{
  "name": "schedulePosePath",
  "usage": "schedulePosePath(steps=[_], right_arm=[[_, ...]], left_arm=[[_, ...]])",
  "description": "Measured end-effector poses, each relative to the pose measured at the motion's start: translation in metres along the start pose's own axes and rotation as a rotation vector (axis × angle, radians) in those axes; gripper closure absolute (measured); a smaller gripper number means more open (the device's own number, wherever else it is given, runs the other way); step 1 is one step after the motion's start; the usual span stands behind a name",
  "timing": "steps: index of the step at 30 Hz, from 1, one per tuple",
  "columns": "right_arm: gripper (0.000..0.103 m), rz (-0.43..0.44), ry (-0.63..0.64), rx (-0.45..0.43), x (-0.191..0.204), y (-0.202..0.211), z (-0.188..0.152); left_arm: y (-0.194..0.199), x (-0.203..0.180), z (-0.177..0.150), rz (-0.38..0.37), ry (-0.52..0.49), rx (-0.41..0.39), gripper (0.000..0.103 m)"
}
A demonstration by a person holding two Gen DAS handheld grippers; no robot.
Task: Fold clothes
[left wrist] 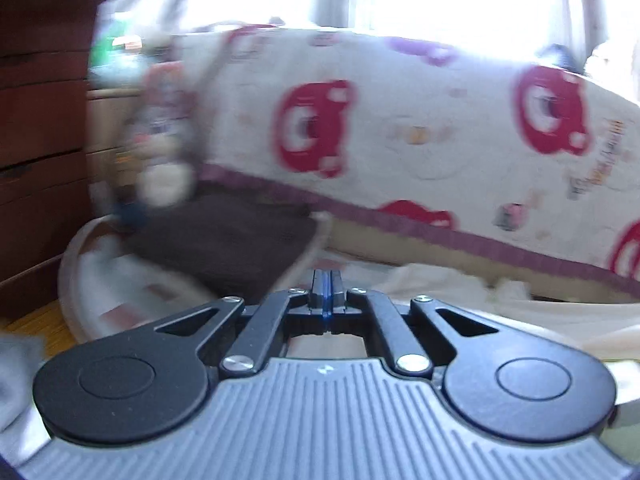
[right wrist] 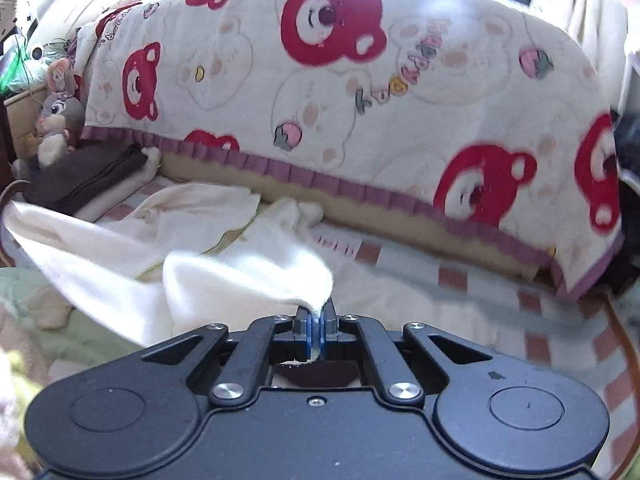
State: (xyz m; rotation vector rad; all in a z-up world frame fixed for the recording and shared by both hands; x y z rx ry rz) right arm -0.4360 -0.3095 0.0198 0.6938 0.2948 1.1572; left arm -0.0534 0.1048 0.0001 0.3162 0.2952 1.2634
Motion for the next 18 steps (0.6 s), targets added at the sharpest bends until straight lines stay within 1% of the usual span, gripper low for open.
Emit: schedulePosePath(steps=[1,2,4,6,9,11,12,13,16,18], right_arm=[[0.1,0.007,-0.028,0.024,-0.002,-0.007,-0.014],[0.1,0.012,-0.053,0.05,-0.005,-0.016,-0.029],[0.1,0.02,-0.097,0.089,-0.01,-0.03,-0.055],[0.1,0.011,-0.113,0.09,-0.012,-0.037,-0.065],[0.1,-0.009,-0.092,0.08,-0.015,-0.04,-0.067],[0.1,-0.005,-0.092,0.08,-0.016,-0.041,-0.069],[0.1,-0.007,-0.087,0.082,-0.016,-0.042,-0.07],[0.1,-0.009,-0.082,0.084,-0.016,-0.044,-0.071],[0.1,0.004,-0.102,0.087,-0.021,-0.046,-0.078],[0.1,0.011,-0.115,0.088,-0.024,-0.049,-0.084]], left_arm=[[-0.003,0.007,-0.007,0.006,0.019,0.04,0.103],[-0.007,0.011,-0.015,-0.008,0.036,0.082,0.103],[-0.015,0.007,-0.026,-0.038,0.01,0.147,0.103],[-0.02,-0.007,-0.032,-0.08,-0.061,0.183,0.103],[-0.028,-0.035,-0.037,-0.147,-0.189,0.221,0.099],[-0.037,-0.054,-0.041,-0.164,-0.281,0.252,0.085],[-0.042,-0.065,-0.047,-0.166,-0.332,0.276,0.067],[-0.048,-0.074,-0.052,-0.164,-0.373,0.297,0.06],[-0.063,-0.091,-0.068,-0.18,-0.483,0.355,0.058],[-0.073,-0.099,-0.079,-0.201,-0.548,0.417,0.056]])
Point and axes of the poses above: each gripper's, at about its wrist camera, not at the fingertips, and y roughly against the way its jaws point, x to its left, z to its top, the point moved 2 cm from there along -y, roughly the way its jaws point, and after that the axes turned 15 degrees about z, right-handed, at the moved point
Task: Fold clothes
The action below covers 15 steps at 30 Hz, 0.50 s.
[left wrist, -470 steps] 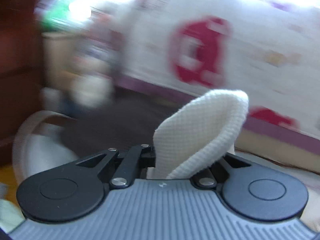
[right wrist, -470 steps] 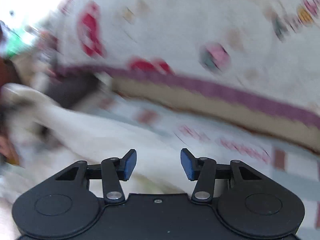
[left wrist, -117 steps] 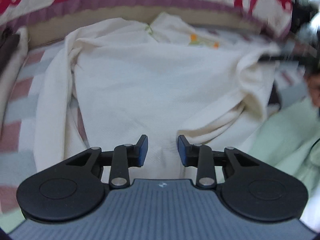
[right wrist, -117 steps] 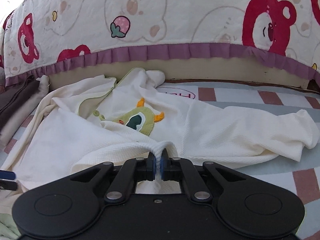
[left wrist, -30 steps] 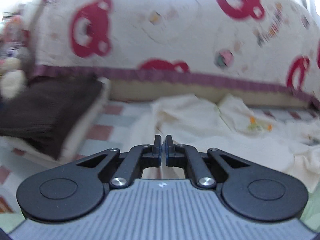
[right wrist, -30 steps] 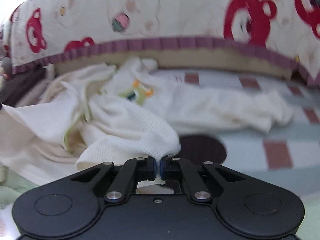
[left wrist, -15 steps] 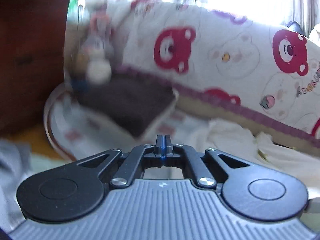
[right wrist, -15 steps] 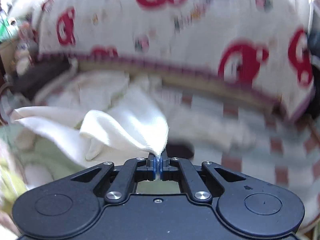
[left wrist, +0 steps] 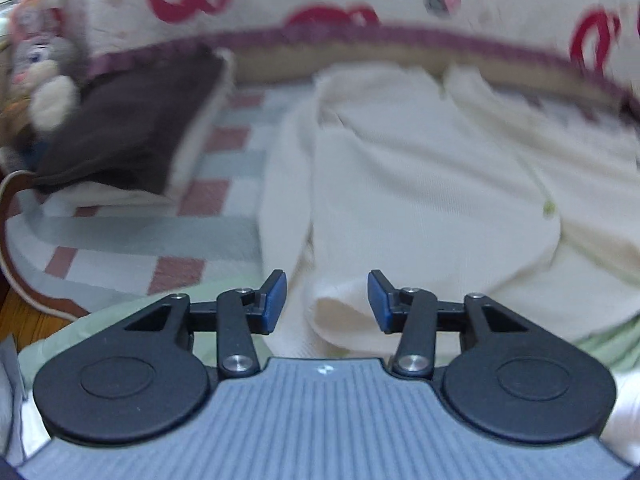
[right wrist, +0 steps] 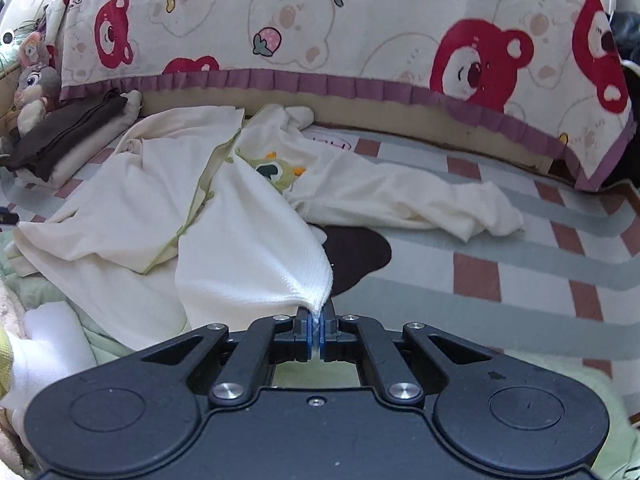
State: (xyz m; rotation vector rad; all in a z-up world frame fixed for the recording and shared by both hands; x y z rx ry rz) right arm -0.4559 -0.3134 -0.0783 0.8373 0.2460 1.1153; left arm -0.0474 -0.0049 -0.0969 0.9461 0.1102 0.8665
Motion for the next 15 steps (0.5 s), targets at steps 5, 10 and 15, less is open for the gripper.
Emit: schedulePosePath(steps=[5,10,15], right_arm=[[0.1,0.039,-0.02,0.002,-0.008,-0.011,-0.003],[0.1,0.076,0.02,-0.025,-0.012,-0.007,0.012],[0.1,0.184,0.033,-0.107,-0.007,0.054,0.037]], left_arm=[[-0.028,-0.014,0.001,-0.038,-0.104,0.104,0.087],[0.004,-0.016,0.011,0.037,-0.146,-0.087,0.101],[0.084,0.032,0.022,0.066,0.022,-0.236,0.101]])
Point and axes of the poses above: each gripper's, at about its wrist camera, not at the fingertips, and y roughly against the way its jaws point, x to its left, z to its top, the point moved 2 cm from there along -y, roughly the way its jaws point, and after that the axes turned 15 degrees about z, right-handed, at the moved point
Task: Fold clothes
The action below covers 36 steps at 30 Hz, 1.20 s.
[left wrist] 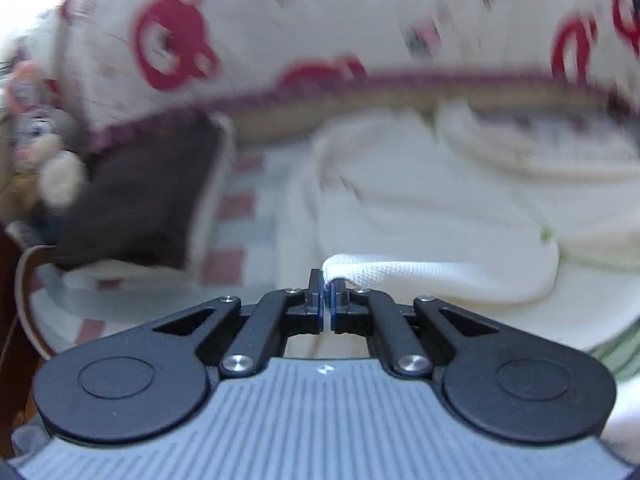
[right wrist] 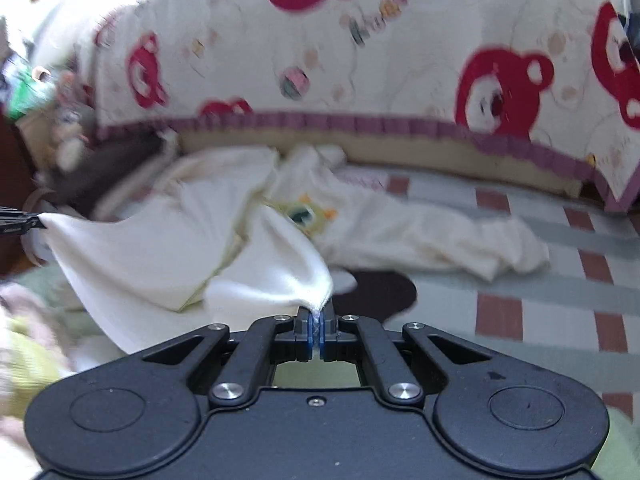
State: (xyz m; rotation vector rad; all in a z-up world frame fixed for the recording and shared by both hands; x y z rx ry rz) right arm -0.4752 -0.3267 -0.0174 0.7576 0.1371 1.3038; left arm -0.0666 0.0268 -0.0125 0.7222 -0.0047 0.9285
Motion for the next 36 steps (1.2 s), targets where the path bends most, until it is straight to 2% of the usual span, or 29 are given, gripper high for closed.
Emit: schedulePosePath(steps=[2,5,7,10,12,14,18,20,21,23,26,28,29,30,31,32,33,35,36], right_arm=[[0.1,0.038,0.022,-0.017,0.012,0.024,0.005],[0.1,0.077,0.014,-0.011,0.025,0.042,-0.006],[0.1,0.098,-0.023,0.034,0.028,0.035,-0.029],[0.1,0.01,-0.08,0.167,0.016,-0.007,-0.071],[0.1,-0.005,-0.123,0.207,0.01,-0.023,-0.083],[0.1,0.033,-0.132,0.163,0.013,-0.013,-0.076],[0.1,0.121,-0.212,0.041,0.028,0.031,-0.031],[0.1,0.125,-0.158,0.016,0.041,0.047,-0.016],[0.1,0.096,-0.119,0.034,0.045,0.048,-0.016],[0.1,0.012,-0.07,0.122,0.042,0.034,-0.029],[0.1,-0.02,-0.197,0.282,0.015,-0.006,-0.075],[0.1,-0.049,-0.233,0.364,0.003,-0.028,-0.101],[0.097,-0.062,-0.248,0.407,0.0,-0.037,-0.11],[0.091,-0.068,-0.259,0.431,-0.002,-0.041,-0.114],[0.09,-0.069,-0.266,0.437,-0.004,-0.04,-0.113],[0.09,-0.065,-0.256,0.432,-0.002,-0.038,-0.108],[0.08,-0.059,-0.23,0.418,0.003,-0.033,-0.099],[0.067,-0.044,-0.173,0.381,0.012,-0.021,-0.083],[0.066,-0.03,-0.144,0.353,0.015,-0.016,-0.075]], left_arm=[[0.027,0.017,-0.001,0.015,0.01,-0.009,0.101],[0.053,0.028,-0.023,0.063,-0.003,0.046,0.101],[0.05,0.028,-0.046,0.085,-0.002,0.123,0.101],[0.024,0.024,-0.079,0.084,0.034,0.252,0.101],[0.017,0.021,-0.087,0.065,0.069,0.283,0.101],[0.026,0.023,-0.081,0.046,0.095,0.26,0.101],[0.055,0.035,-0.062,0.005,0.161,0.201,0.101],[0.062,0.039,-0.055,-0.01,0.172,0.194,0.101],[0.058,0.038,-0.056,-0.014,0.171,0.208,0.101],[0.048,0.035,-0.064,-0.011,0.153,0.256,0.101],[0.026,0.023,-0.088,0.011,0.104,0.363,0.101],[0.023,0.022,-0.093,0.008,0.111,0.364,0.1],[0.024,0.024,-0.091,0.002,0.111,0.365,0.1],[0.026,0.026,-0.088,-0.005,0.104,0.365,0.098],[0.028,0.028,-0.084,-0.013,0.094,0.365,0.097],[0.031,0.03,-0.08,-0.02,0.084,0.365,0.096],[0.034,0.031,-0.075,-0.03,0.062,0.363,0.094],[0.044,0.031,-0.065,-0.026,0.015,0.346,0.087],[0.049,0.031,-0.058,-0.022,0.003,0.32,0.083]])
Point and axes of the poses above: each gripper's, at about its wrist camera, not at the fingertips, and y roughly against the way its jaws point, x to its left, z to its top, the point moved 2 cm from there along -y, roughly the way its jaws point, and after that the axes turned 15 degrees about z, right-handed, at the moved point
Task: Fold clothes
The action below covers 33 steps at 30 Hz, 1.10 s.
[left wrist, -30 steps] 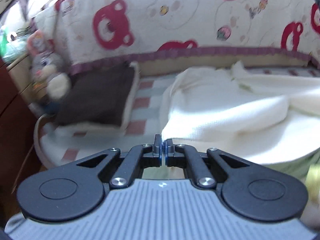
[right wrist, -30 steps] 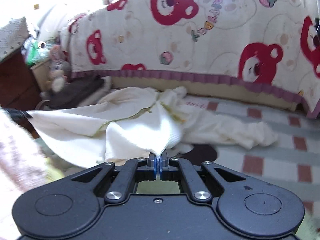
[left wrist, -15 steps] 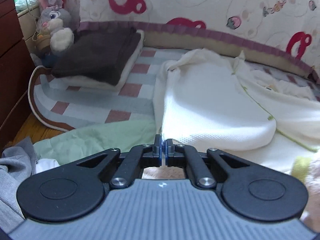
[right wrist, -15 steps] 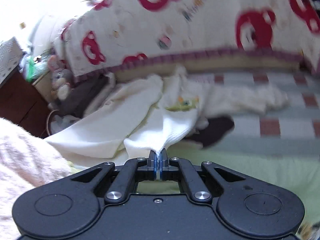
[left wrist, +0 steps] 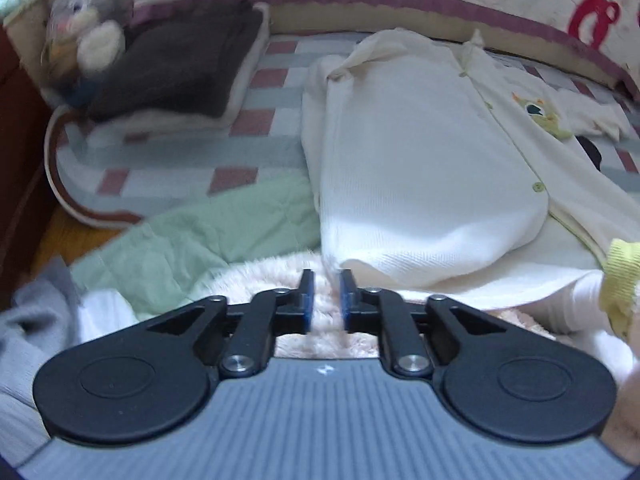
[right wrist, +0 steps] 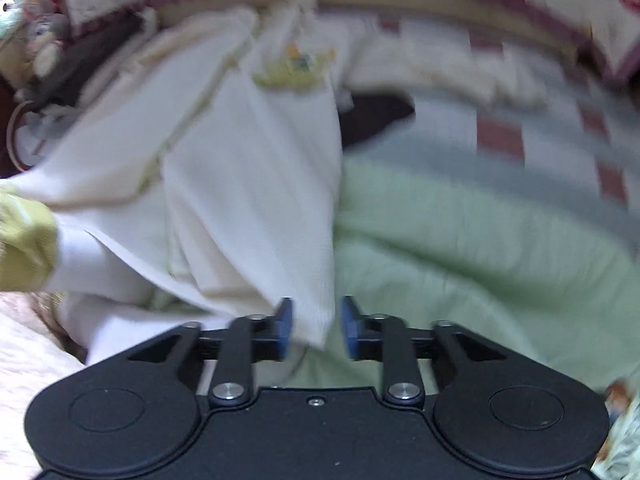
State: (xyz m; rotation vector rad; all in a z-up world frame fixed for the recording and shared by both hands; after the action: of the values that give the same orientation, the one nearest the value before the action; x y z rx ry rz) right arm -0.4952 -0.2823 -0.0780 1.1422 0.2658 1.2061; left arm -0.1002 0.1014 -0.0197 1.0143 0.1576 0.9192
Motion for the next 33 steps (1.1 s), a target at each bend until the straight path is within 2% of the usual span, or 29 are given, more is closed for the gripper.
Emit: schedulePosePath(steps=[2,5,7,9,12,14,16,18,19,21,22,25,26,27,28,29,31,33], right_arm=[[0.066,0.032,0.034,-0.072,0.007,0.01,0.014],[0.069,0.154,0.052,-0.155,0.015,0.007,0.031],[0.078,0.265,0.043,-0.143,0.023,-0.014,0.04],[0.084,0.34,0.055,-0.089,0.034,-0.042,0.044],[0.083,0.356,0.079,0.014,0.048,-0.091,0.049],[0.083,0.38,0.077,0.051,0.054,-0.115,0.051],[0.08,0.366,0.078,0.077,0.059,-0.136,0.052],[0.073,0.317,0.105,0.093,0.063,-0.148,0.049],[0.071,0.299,0.116,0.098,0.065,-0.151,0.047],[0.061,0.269,0.141,0.101,0.069,-0.155,0.041],[0.061,0.242,0.166,0.097,0.073,-0.157,0.037],[0.061,0.188,0.239,0.084,0.079,-0.158,0.028],[0.064,0.177,0.253,0.081,0.079,-0.158,0.026],[0.084,0.16,0.258,0.081,0.076,-0.159,0.027],[0.099,0.14,0.257,0.08,0.073,-0.159,0.028],[0.099,0.126,0.251,0.078,0.069,-0.16,0.032],[0.098,0.191,0.15,0.077,0.055,-0.156,0.041],[0.097,0.316,0.039,0.079,0.046,-0.151,0.051]], left_arm=[[0.014,0.001,0.011,0.007,-0.013,-0.059,0.08],[0.027,0.0,0.034,0.016,-0.019,-0.141,0.074],[0.022,-0.012,0.053,0.005,-0.037,-0.169,0.074],[0.012,-0.038,0.069,-0.055,-0.089,-0.18,0.074],[-0.009,-0.099,0.079,-0.186,-0.207,-0.173,0.074],[-0.027,-0.146,0.077,-0.273,-0.309,-0.154,0.073],[-0.046,-0.19,0.072,-0.345,-0.42,-0.127,0.068],[-0.067,-0.227,0.064,-0.354,-0.552,-0.078,0.068],[-0.074,-0.243,0.058,-0.335,-0.614,-0.057,0.068],[-0.081,-0.26,0.051,-0.314,-0.674,-0.042,0.068],[-0.084,-0.267,0.049,-0.306,-0.698,-0.036,0.067],[-0.093,-0.272,0.043,-0.317,-0.71,-0.006,0.067],[-0.097,-0.27,0.042,-0.304,-0.715,-0.002,0.067],[-0.101,-0.266,0.042,-0.291,-0.708,-0.002,0.076],[-0.104,-0.262,0.043,-0.281,-0.695,-0.003,0.089],[-0.108,-0.258,0.044,-0.271,-0.682,-0.004,0.09],[-0.112,-0.247,0.051,-0.271,-0.614,0.011,0.091],[-0.112,-0.238,0.059,-0.313,-0.533,0.02,0.093]])
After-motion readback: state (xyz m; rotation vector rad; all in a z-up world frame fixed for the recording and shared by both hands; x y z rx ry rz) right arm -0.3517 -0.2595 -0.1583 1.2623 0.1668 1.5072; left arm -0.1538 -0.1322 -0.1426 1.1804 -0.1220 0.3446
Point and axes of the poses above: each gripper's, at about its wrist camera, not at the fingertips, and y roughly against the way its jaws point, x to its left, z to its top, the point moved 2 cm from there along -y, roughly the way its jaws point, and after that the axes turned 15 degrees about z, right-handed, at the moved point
